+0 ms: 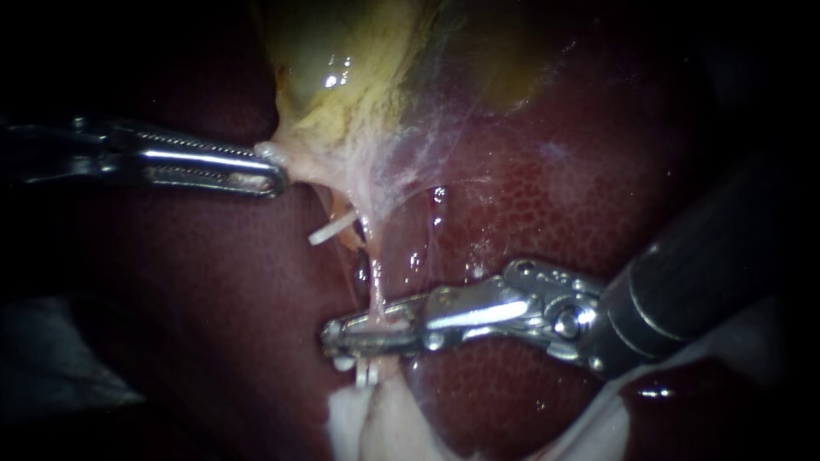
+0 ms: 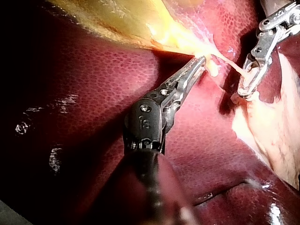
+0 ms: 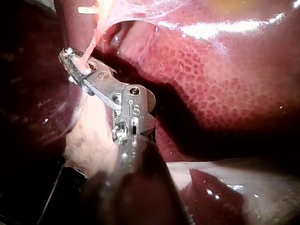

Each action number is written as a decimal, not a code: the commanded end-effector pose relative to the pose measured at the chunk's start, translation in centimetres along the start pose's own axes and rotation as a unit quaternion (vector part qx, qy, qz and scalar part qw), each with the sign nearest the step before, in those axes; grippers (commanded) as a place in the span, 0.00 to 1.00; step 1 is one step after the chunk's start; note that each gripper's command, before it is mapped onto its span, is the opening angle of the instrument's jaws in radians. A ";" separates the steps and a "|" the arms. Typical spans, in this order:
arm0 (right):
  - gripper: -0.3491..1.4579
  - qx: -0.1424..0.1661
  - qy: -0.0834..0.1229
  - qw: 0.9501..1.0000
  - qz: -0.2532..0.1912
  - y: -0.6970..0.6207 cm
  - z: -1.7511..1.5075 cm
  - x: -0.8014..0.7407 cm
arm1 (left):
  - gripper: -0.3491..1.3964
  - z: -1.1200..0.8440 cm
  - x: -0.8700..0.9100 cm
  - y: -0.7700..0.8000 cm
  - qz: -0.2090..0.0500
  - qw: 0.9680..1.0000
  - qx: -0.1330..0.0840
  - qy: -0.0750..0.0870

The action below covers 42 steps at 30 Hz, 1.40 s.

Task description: Going back second clip right tube

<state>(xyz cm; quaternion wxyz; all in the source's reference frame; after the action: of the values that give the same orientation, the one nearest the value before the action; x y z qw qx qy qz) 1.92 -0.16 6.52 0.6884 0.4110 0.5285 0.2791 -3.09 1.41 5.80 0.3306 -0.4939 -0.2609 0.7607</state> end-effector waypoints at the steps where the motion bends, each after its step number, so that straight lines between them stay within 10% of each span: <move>1: 0.12 -0.001 0.001 1.000 0.000 0.01 0.02 0.00 | 0.00 0.00 0.00 0.00 0.000 1.000 0.000 0.000; 5: 0.42 -0.024 0.013 1.000 -0.001 0.09 0.05 0.00 | 0.00 -0.01 0.00 0.00 0.000 1.000 -0.001 0.000; 19: 0.47 -0.088 0.010 0.996 -0.013 0.42 -0.36 -0.04 | 0.00 -0.04 -0.02 -0.01 0.001 1.000 -0.001 0.000; 25: 0.47 -0.087 -0.025 0.988 -0.127 0.21 -0.68 0.05 | 0.00 -0.06 -0.02 -0.01 0.001 1.000 -0.002 0.000; 36: 0.47 -0.137 -0.095 0.946 -0.279 -0.47 -1.44 0.45 | 0.00 -0.08 -0.04 -0.07 0.001 1.000 -0.003 -0.001; 42: 0.47 -0.127 -0.102 0.941 -0.298 -0.57 -1.65 0.49 | 0.00 -0.06 -0.07 -0.13 0.002 1.000 -0.003 -0.001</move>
<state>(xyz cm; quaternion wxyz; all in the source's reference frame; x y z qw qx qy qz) 0.44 0.40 5.60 0.8369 0.1709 0.5136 0.0818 -2.98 1.44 5.92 0.3272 -0.4948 -0.2625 0.7610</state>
